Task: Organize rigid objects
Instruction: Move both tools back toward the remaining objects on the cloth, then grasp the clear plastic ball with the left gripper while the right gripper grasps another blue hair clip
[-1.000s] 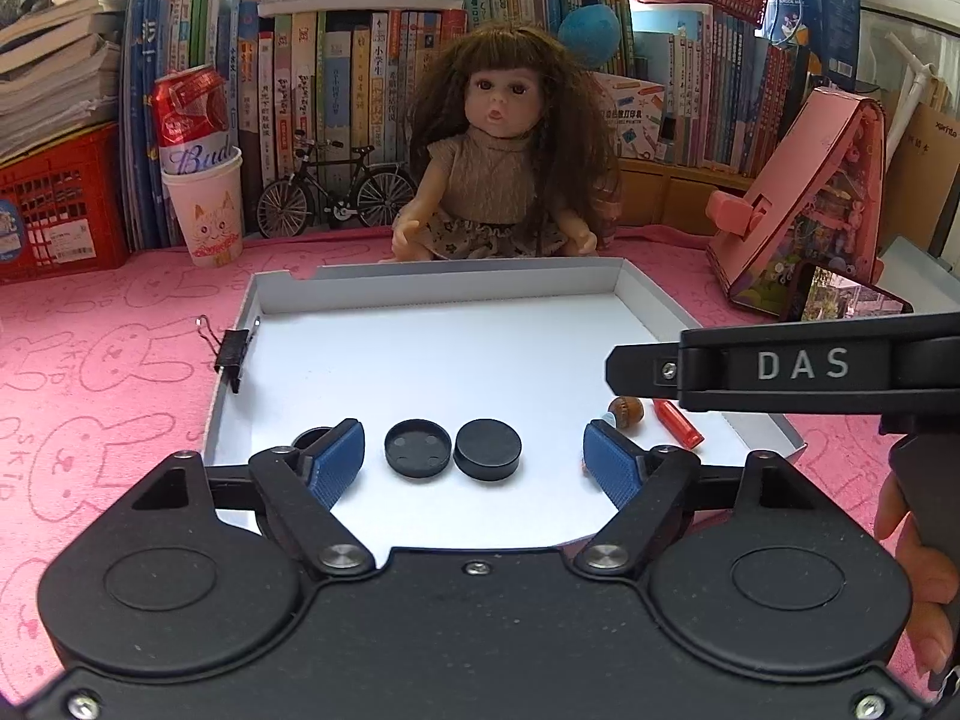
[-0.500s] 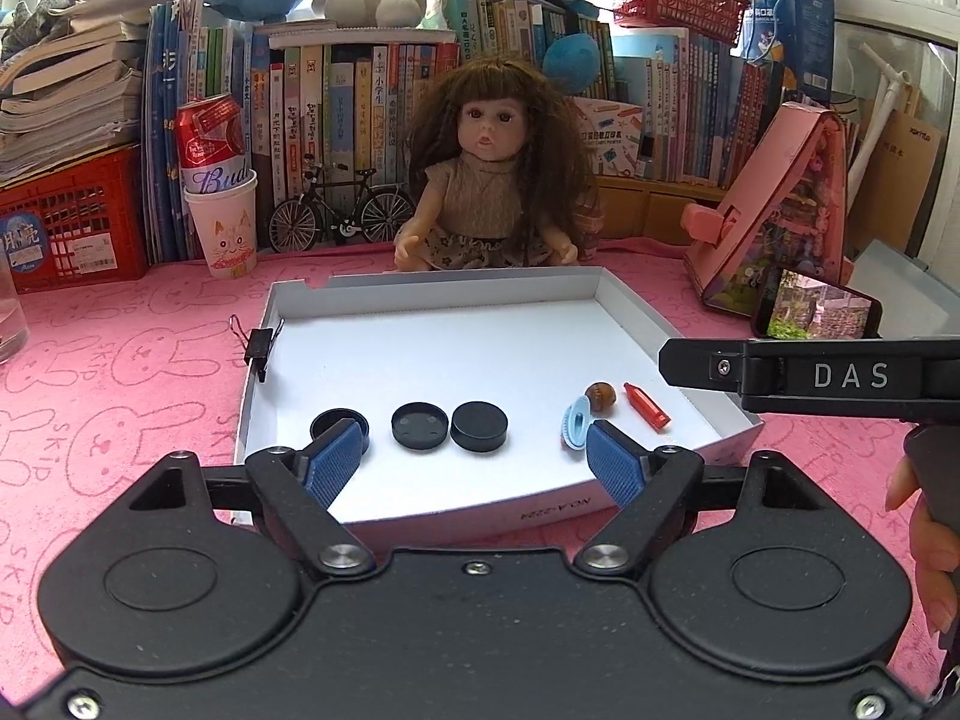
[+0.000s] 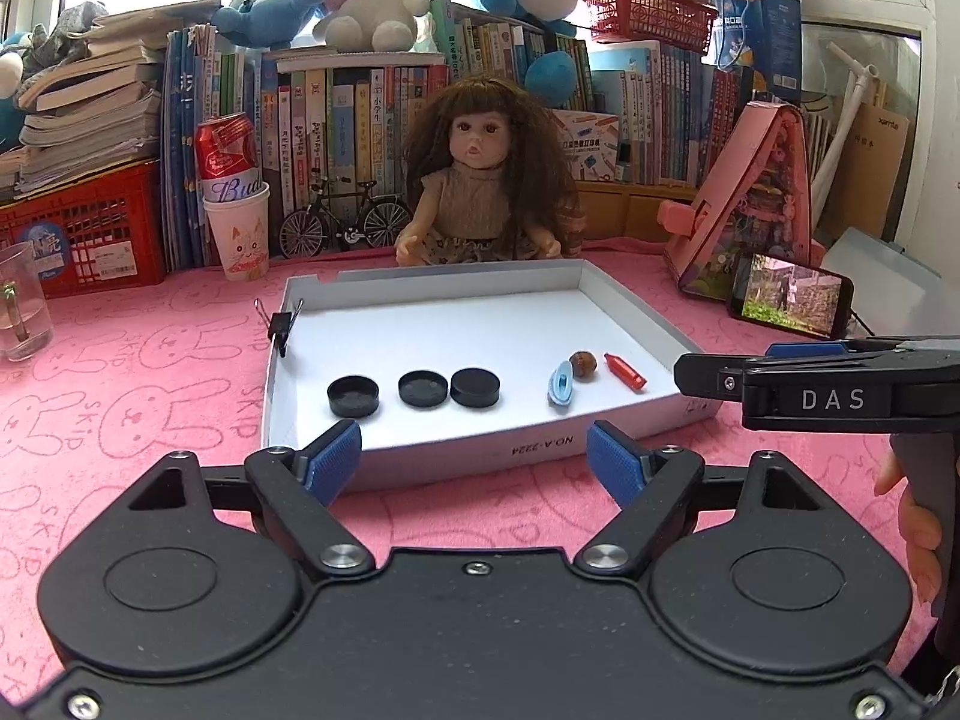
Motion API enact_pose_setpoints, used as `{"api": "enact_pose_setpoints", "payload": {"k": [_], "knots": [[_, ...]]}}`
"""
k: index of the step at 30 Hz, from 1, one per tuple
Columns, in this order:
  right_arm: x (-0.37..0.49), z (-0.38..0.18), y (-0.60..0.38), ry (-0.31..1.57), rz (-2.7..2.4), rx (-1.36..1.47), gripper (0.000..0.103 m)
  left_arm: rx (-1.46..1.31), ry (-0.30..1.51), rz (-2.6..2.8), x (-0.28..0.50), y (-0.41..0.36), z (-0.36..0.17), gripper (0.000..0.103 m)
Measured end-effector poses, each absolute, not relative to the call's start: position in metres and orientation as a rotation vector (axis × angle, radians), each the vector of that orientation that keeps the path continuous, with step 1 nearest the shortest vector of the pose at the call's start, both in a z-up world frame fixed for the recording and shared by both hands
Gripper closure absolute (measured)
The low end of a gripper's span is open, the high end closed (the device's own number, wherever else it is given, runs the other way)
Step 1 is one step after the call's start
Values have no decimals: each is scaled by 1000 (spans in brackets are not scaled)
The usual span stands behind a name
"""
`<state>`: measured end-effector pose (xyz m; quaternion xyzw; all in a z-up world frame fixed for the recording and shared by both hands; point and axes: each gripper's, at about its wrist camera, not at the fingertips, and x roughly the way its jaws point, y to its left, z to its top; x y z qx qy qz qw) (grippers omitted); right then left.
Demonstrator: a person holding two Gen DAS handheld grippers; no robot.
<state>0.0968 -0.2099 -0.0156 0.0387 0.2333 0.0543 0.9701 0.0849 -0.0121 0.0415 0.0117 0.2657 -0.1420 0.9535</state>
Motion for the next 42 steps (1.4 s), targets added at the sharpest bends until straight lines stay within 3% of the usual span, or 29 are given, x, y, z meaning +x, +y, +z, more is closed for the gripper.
{"api": "enact_pose_setpoints", "payload": {"k": [15, 30, 34, 42], "knots": [[61, -45, -197, 459, 67, -10, 14, -7, 516, -299, 35, -6, 26, 24], [24, -67, -199, 403, 20, -40, 14, 13, 508, -314, -2, -4, 14, 44], [21, -72, -197, 403, 17, -39, 14, -21, 522, -288, -6, -2, 8, 57], [20, -79, -190, 419, 38, -25, 14, -20, 512, -245, -11, -1, 1, 61]]}}
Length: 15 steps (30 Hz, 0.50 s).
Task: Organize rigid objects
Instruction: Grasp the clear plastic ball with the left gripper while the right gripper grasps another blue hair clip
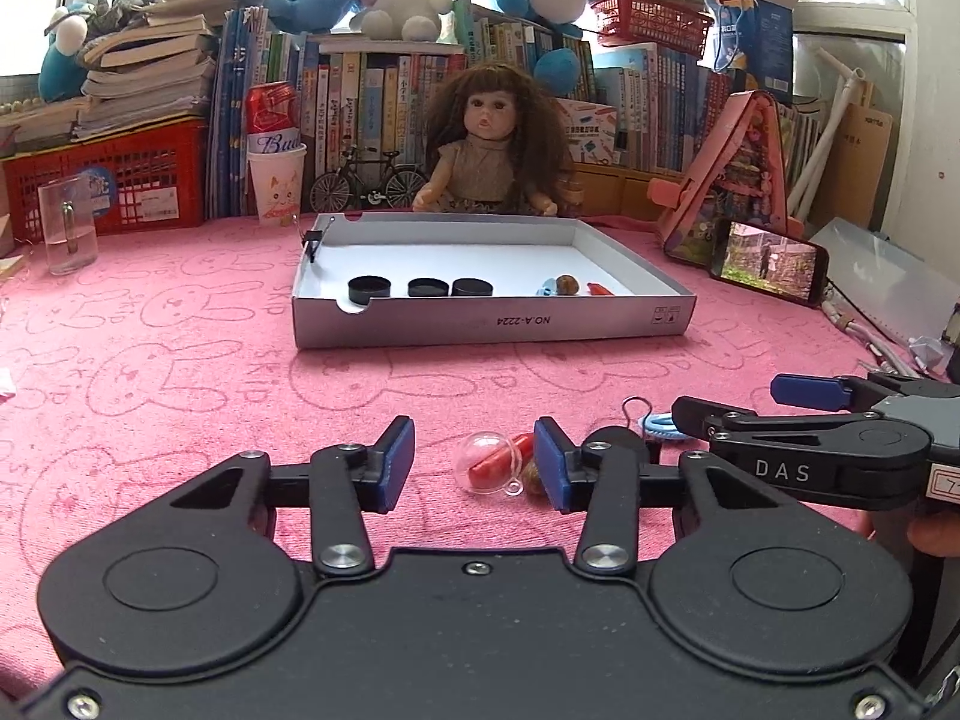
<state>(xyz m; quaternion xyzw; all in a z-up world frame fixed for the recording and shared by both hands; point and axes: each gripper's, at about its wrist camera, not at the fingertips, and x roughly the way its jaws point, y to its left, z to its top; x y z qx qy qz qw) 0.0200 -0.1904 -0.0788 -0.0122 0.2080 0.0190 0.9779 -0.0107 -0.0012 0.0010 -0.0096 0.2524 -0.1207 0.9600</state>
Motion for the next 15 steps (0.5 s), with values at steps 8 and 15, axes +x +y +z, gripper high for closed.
{"api": "enact_pose_setpoints", "payload": {"k": [8, 15], "knots": [[23, -83, -185, 435, 51, -23, 14, -35, 552, -228, -5, 5, -6, 62], [24, -87, -182, 447, 56, -23, 14, -34, 549, -238, 0, -3, -11, 62]]}}
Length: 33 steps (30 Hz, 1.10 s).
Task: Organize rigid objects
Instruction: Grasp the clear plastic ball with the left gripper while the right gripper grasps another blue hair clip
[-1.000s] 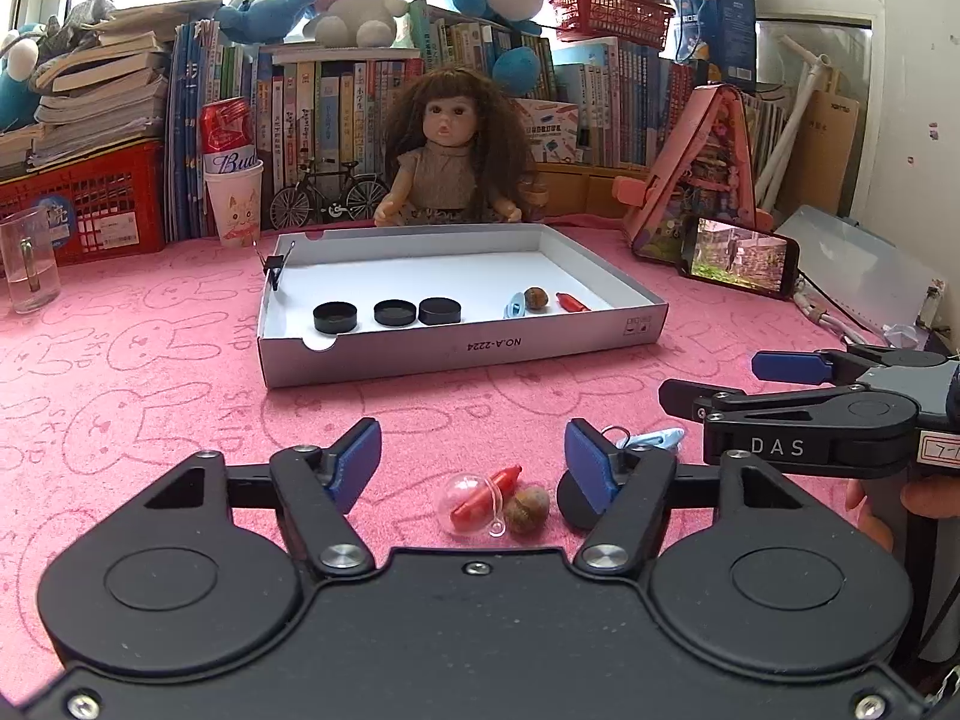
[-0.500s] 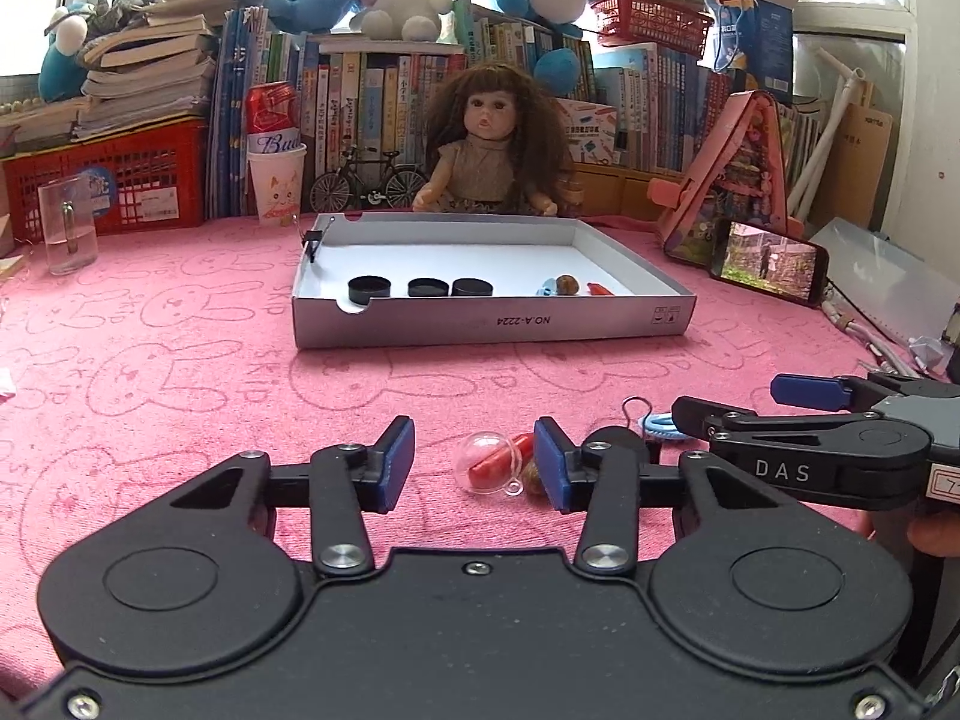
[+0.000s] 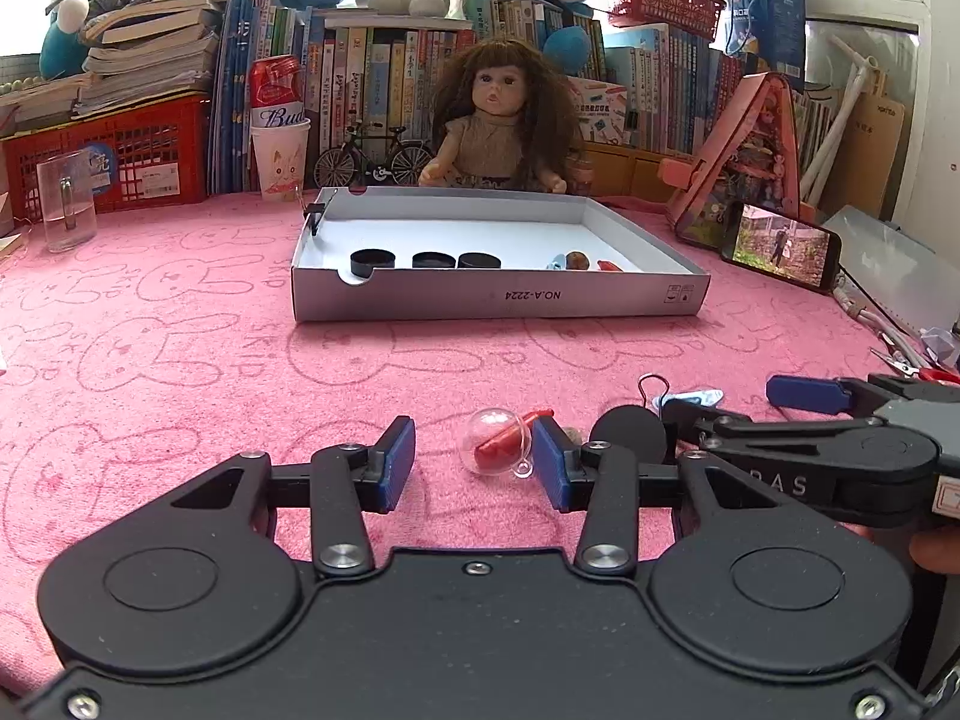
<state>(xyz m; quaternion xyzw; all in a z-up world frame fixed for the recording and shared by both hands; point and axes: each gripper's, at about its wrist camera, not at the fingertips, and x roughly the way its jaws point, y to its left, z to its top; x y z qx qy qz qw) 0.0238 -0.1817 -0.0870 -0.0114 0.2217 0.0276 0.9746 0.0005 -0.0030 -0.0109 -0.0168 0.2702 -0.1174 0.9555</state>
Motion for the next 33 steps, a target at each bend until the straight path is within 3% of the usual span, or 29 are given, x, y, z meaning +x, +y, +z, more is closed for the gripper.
{"api": "enact_pose_setpoints", "payload": {"k": [1, 4, 13, 19, 33], "knots": [[24, -87, -181, 448, 56, -22, 14, -46, 548, -241, 2, -3, -11, 62], [24, -88, -181, 444, 55, -24, 14, -123, 568, -282, 9, 2, -12, 80], [23, -86, -180, 447, 69, -15, 14, -152, 543, -243, 9, 13, -7, 81], [24, -83, -177, 442, 85, -5, 22, -126, 518, -205, 10, 16, -2, 81], [23, -86, -166, 444, -28, 46, 26, -110, 525, -192, 12, 13, -7, 80]]}}
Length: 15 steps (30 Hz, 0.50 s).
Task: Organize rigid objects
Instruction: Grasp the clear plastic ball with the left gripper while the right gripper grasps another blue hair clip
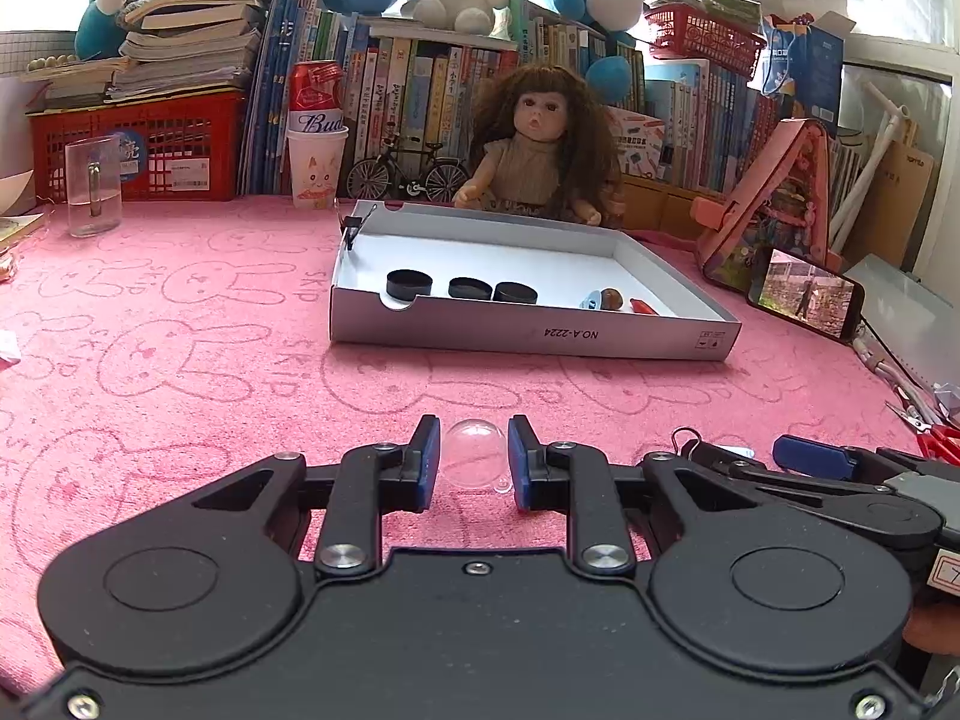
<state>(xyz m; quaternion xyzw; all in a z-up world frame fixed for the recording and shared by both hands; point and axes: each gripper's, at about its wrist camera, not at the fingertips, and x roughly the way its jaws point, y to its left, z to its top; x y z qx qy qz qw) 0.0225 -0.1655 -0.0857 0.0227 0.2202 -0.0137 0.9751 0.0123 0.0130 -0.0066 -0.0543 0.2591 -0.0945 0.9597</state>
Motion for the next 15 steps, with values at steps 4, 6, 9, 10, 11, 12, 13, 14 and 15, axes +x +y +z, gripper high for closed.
{"api": "enact_pose_setpoints", "payload": {"k": [4, 6, 9, 10, 11, 12, 13, 14, 15], "knots": [[19, -88, -162, 422, -51, 66, 42, -110, 532, -189, 13, 13, -8, 80], [18, -89, -161, 410, -60, 76, 45, -107, 529, -193, 12, 13, -8, 80], [17, -90, -159, 399, -68, 72, 50, -106, 526, -196, 11, 12, -8, 80], [17, -91, -158, 396, -68, 69, 51, -107, 526, -198, 11, 12, -8, 80], [17, -91, -157, 392, -67, 68, 53, -107, 526, -199, 11, 11, -8, 80], [17, -91, -157, 389, -67, 69, 55, -107, 525, -201, 11, 11, -8, 80], [16, -91, -157, 386, -68, 70, 59, -106, 524, -203, 10, 11, -8, 80], [16, -92, -157, 383, -70, 72, 62, -104, 521, -204, 10, 11, -8, 80], [16, -92, -158, 380, -73, 76, 68, -102, 520, -205, 9, 11, -8, 80]]}}
